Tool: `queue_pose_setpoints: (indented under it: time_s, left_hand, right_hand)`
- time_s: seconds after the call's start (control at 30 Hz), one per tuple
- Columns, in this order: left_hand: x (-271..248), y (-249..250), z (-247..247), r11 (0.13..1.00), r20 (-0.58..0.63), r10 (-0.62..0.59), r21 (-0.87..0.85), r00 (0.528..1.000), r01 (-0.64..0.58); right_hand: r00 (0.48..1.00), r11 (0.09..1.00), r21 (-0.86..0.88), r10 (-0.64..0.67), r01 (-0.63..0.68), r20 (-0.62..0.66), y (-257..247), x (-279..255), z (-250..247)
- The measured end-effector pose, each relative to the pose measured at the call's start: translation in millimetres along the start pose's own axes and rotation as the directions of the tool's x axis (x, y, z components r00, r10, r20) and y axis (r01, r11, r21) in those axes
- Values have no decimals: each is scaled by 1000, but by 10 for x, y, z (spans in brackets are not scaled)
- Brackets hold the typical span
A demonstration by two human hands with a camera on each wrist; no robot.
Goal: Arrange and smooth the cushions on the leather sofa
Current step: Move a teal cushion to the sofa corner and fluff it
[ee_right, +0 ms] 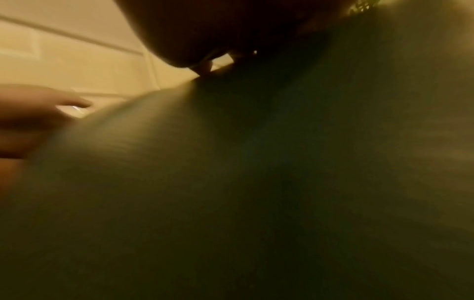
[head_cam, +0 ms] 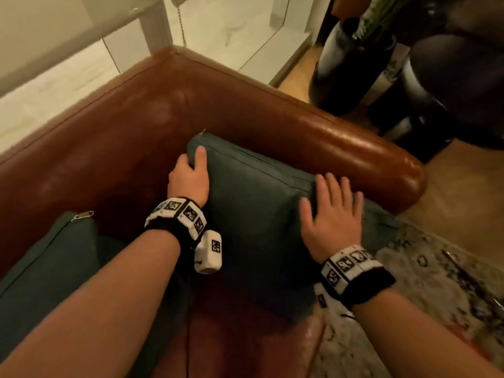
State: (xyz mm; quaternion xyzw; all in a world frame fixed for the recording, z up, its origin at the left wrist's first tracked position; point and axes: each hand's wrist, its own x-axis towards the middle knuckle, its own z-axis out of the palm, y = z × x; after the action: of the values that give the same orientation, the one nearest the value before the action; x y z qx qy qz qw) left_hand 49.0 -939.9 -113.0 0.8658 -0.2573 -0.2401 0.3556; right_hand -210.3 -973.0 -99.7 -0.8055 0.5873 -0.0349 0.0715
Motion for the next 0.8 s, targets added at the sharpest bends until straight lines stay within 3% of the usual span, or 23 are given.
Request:
queue_pose_setpoints:
  time_s: [0.07,0.13,0.17,0.27,0.33,0.37,0.4,0.43,0.47,0.5,0.53,0.57,0.6,0.67,0.77,0.8]
  left_hand:
    - [141,76,-10,986,-18,32,165,999,-29]
    - [250,56,-30,963,-42,39,268,998,-26]
    - [278,45,-54,959,-49,35,283,998,-20]
    - [273,74,-108,961,-64,27,277,998,-9]
    - [191,123,-104,972,-128,42,237,991,-10]
    - [92,165,-84,976,-169,96,212,981,-59]
    - [-28,204,-60,958,-196,230,220,953,-186]
    - [-162,252,-12,881,-159,436,279,886,-383]
    - [-274,298,63,737,-26,627,343,779,-582]
    - [-363,334,151,567,177,728,387,662,-727]
    - [-414,336,239,418,379,722,428,579,-801]
    - [-433,318,312,323,520,649,474,556,-819]
    - [-420,272,371,266,575,590,525,567,-809]
    - [-366,193,437,218,571,576,582,584,-784]
    - [-357,229,461,213,573,544,612,613,-761]
    - [-382,276,469,217,569,530,625,629,-749]
  right_hand:
    - [963,963,21,-269,269,-6,-439,-12,117]
    - [914,914,-25,-404,405,37,-496,-31,278]
    - [921,919,-53,-389,390,36,-318,-25,312]
    - [980,978,-99,-190,184,-56,516,-168,284]
    - [986,986,-87,-146,139,-85,801,-259,168]
    - [978,982,-89,-177,168,-110,771,-256,110]
    - [958,968,-101,-244,231,-150,646,-230,73]
    - [928,943,-115,-329,312,-177,485,-204,69]
    - [889,907,-139,-418,397,-185,337,-184,102]
    - [849,865,-176,-498,470,-176,222,-186,180]
    - [816,823,-213,-559,526,-146,149,-234,299]
    - [790,786,-241,-605,570,-106,124,-320,460]
    - [762,747,-260,-645,612,-61,148,-429,647]
    - [670,638,-280,-742,717,25,317,-690,1025]
    - [476,361,-350,-812,864,338,759,-1084,1472]
    - [447,303,-365,-788,880,423,917,-1174,1554]
